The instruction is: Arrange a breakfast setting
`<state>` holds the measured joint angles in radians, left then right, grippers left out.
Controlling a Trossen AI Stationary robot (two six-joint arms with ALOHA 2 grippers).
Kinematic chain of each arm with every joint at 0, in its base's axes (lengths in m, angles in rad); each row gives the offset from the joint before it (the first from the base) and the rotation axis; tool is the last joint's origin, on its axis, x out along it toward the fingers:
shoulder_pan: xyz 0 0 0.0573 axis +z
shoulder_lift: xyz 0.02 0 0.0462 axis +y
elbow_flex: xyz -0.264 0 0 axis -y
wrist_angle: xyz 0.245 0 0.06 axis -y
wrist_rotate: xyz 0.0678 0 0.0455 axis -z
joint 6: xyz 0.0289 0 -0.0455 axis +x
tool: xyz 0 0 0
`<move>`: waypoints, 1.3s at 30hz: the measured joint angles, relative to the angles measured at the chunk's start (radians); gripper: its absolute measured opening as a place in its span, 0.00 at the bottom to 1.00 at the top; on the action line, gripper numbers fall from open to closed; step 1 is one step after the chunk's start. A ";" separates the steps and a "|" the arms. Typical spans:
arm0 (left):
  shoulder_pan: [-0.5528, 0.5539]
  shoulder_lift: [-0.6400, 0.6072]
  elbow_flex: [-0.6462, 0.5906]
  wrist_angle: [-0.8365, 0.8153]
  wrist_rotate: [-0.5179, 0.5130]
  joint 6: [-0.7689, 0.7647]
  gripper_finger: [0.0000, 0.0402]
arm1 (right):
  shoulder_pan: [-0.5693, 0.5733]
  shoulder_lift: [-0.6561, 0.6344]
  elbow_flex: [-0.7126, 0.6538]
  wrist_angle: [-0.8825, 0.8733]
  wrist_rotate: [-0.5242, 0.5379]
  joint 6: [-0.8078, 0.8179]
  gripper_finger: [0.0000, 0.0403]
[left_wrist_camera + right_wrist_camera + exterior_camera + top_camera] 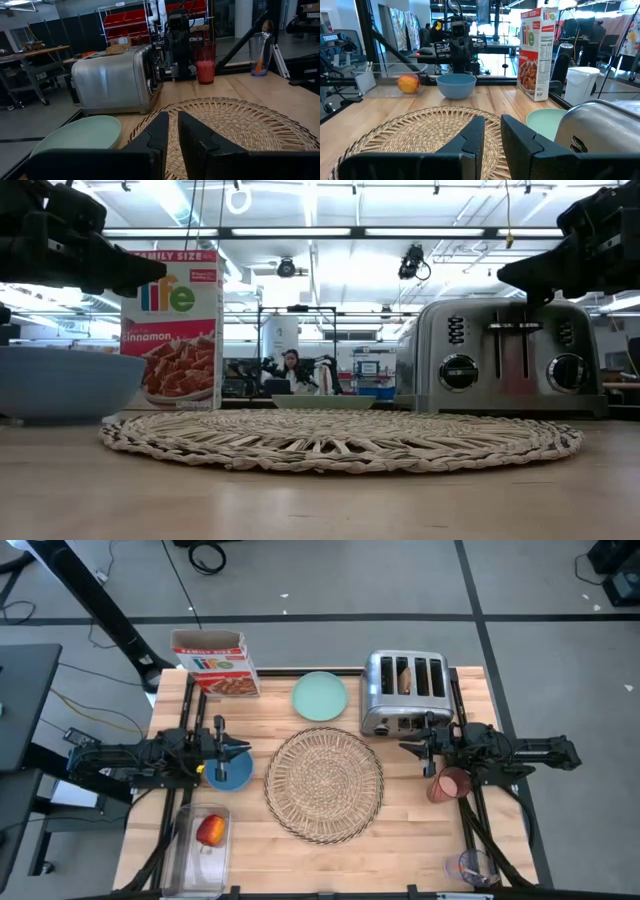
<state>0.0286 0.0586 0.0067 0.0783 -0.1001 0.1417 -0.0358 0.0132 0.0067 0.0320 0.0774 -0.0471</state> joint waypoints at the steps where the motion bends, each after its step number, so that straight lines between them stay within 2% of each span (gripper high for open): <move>1: 0.000 0.000 0.000 0.000 0.000 0.000 0.13 | 0.000 0.000 0.000 0.000 0.000 0.000 0.18; 39: 0.000 0.000 0.000 0.000 0.000 0.000 0.13 | -0.001 0.000 0.000 0.006 0.003 0.001 0.18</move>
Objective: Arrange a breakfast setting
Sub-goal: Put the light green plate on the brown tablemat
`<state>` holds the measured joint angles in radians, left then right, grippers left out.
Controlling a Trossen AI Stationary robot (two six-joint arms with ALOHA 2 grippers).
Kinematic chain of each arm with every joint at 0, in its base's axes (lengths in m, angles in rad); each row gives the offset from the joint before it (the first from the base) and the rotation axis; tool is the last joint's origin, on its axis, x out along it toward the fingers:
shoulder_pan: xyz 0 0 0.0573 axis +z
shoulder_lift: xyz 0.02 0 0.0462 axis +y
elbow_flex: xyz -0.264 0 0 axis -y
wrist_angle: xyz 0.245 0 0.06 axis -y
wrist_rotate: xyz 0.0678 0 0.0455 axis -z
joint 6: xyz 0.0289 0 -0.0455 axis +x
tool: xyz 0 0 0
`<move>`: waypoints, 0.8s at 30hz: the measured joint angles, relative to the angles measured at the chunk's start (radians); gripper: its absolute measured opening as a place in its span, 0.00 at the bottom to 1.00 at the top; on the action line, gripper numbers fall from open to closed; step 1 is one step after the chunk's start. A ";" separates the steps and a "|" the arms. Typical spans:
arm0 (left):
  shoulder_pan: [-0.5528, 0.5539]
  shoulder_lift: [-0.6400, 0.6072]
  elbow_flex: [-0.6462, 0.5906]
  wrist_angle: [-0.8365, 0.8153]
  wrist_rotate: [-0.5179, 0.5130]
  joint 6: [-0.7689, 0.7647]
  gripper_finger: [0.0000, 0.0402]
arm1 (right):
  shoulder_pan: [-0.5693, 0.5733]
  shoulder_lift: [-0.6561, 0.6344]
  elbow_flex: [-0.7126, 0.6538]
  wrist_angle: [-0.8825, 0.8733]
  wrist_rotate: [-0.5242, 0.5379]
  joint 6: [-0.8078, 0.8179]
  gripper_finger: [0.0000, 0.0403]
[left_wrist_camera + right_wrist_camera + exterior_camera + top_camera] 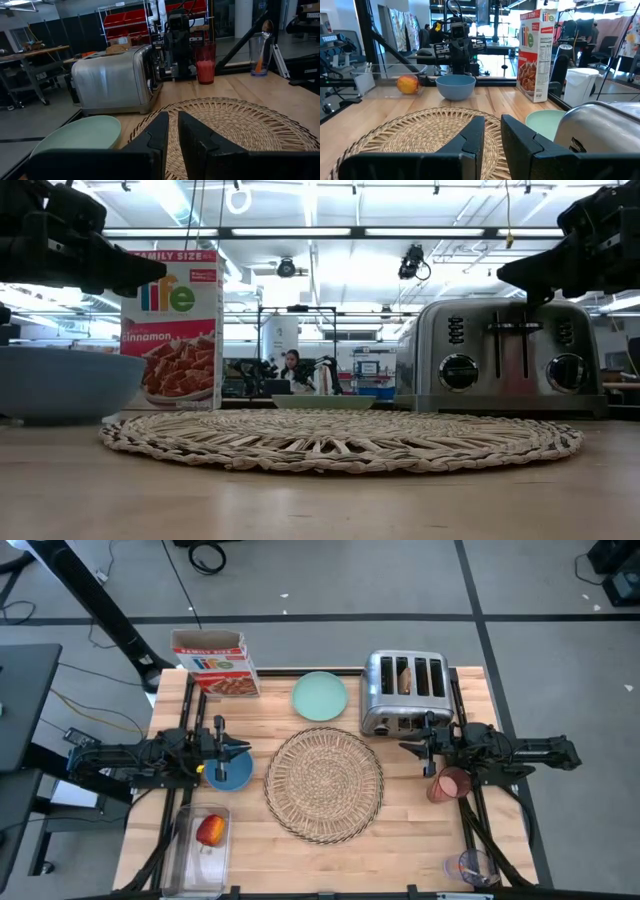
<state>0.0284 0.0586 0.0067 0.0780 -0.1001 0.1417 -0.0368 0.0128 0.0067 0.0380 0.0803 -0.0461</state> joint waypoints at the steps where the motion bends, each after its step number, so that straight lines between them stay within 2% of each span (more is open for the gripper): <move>1: 0.000 0.000 0.000 0.000 0.000 0.000 0.13 | 0.000 0.000 0.000 0.008 0.000 0.011 0.18; 7: 0.000 0.000 0.000 0.000 0.000 0.000 0.13 | 0.000 0.000 0.000 0.057 0.055 0.249 0.18; 13: 0.000 0.000 0.000 0.000 0.000 0.000 0.13 | 0.000 0.000 0.000 0.151 0.028 0.341 0.18; 16: 0.000 0.000 0.000 0.000 0.000 0.000 0.13 | 0.000 0.004 0.007 0.201 0.050 0.325 0.18; 20: 0.000 0.000 0.000 0.000 0.000 0.000 0.13 | 0.000 0.038 0.086 0.136 0.052 0.253 0.18; 24: 0.000 0.000 0.000 0.000 0.000 0.000 0.13 | 0.005 0.129 0.189 0.057 0.040 0.205 0.18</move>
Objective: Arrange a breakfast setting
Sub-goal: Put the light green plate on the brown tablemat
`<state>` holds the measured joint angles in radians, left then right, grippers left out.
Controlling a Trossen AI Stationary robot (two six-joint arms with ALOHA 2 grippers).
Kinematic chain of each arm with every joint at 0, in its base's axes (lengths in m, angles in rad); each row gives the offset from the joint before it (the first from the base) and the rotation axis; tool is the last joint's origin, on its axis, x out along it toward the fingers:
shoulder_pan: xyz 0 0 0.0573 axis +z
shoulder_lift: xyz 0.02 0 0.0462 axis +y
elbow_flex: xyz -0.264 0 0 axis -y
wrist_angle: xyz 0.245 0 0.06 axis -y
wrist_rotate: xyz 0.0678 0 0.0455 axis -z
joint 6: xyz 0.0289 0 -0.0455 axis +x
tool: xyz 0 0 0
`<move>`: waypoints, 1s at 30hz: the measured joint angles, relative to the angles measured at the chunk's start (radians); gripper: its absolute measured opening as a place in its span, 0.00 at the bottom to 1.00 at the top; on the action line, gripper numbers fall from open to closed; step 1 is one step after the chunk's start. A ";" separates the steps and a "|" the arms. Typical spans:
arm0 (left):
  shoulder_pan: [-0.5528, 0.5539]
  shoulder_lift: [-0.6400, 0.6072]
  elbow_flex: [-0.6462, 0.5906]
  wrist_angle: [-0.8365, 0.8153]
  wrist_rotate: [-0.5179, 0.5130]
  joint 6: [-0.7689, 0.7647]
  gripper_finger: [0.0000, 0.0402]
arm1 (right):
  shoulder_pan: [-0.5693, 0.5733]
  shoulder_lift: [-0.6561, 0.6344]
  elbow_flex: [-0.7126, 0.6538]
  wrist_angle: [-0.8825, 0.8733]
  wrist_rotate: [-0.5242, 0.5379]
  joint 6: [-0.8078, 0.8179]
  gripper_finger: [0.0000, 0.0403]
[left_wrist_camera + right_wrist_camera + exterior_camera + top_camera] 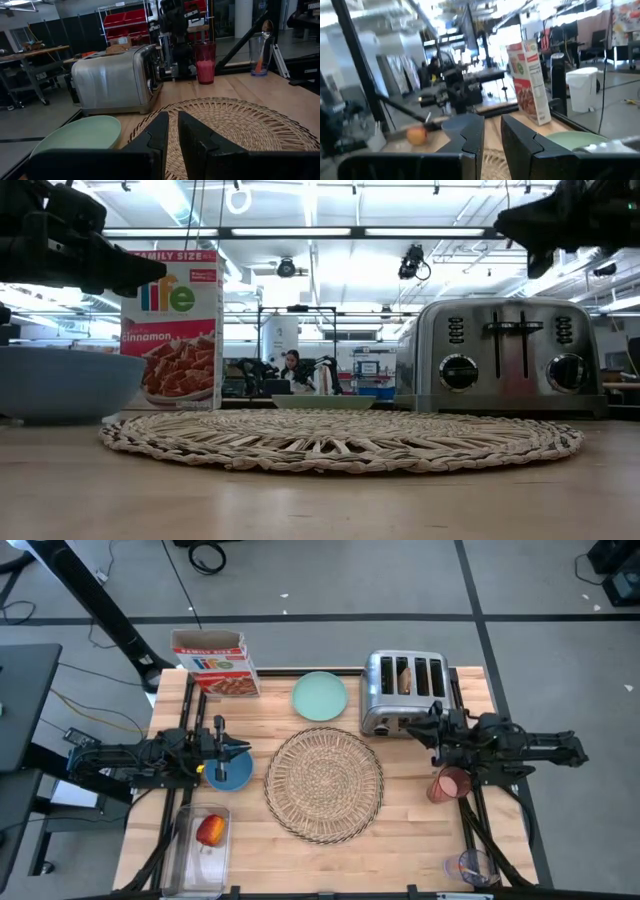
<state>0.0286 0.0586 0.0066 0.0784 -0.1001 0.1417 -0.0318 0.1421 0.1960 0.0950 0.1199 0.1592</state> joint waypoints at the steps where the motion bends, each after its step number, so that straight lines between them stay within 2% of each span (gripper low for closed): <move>1: 0.000 0.000 0.000 0.000 0.000 0.000 0.13 | 0.002 0.030 0.028 -0.011 -0.012 -0.006 0.18; 5: 0.000 0.000 0.000 0.000 0.000 0.000 0.13 | 0.019 0.198 0.159 -0.083 -0.034 0.008 0.18; 13: 0.000 0.000 0.000 0.000 0.000 0.000 0.13 | 0.062 0.627 0.471 -0.149 -0.005 0.048 0.18; 21: 0.000 0.000 0.000 0.000 0.000 0.000 0.13 | 0.056 1.075 0.866 -0.434 0.038 0.115 0.20; 25: 0.000 0.000 0.000 0.000 0.000 0.000 0.13 | 0.042 1.267 1.038 -0.537 0.040 0.092 0.27; 30: 0.000 0.000 0.000 0.000 0.000 0.000 0.13 | 0.010 1.448 1.194 -0.608 0.038 0.041 0.42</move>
<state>0.0284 0.0586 0.0067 0.0782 -0.1001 0.1415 -0.0217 1.5898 1.3897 -0.5130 0.1583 0.2002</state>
